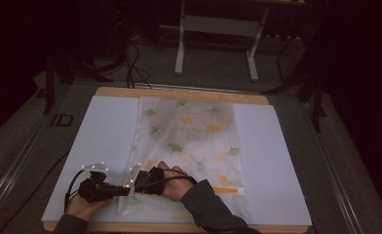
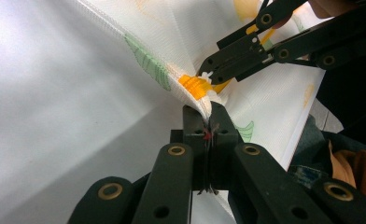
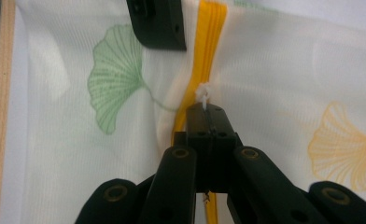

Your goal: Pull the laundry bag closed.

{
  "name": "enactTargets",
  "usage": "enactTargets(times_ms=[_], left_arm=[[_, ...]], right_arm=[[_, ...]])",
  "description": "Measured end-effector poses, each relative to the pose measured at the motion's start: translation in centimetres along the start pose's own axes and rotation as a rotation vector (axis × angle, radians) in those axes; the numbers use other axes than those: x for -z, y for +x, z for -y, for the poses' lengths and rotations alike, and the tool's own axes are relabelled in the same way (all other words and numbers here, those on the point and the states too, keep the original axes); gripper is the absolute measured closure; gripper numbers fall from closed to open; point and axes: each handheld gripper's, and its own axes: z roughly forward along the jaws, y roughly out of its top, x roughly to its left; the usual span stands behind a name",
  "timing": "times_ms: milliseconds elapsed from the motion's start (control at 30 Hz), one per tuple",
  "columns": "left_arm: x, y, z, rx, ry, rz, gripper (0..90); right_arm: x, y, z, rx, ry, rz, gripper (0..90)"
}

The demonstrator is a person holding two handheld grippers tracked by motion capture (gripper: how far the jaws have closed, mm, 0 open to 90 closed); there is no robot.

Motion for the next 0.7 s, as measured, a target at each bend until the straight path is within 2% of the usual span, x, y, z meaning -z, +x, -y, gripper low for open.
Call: enactTargets(times_ms=[500,633,700], left_arm=[[0.2,0.1,0.0,0.001,-0.008,-0.002,88.9],[0.2,0.0,0.0,0.001,-0.008,0.000,88.9],[0.2,0.0,0.0,0.000,-0.007,-0.001,88.9]], right_arm=[[0.5,-0.2,1.7,-0.009,0.021,0.017,90.0],[0.7,-0.2,2.1,-0.027,0.013,0.011,90.0],[0.8,-0.1,2.2,-0.018,0.022,0.016,90.0]])
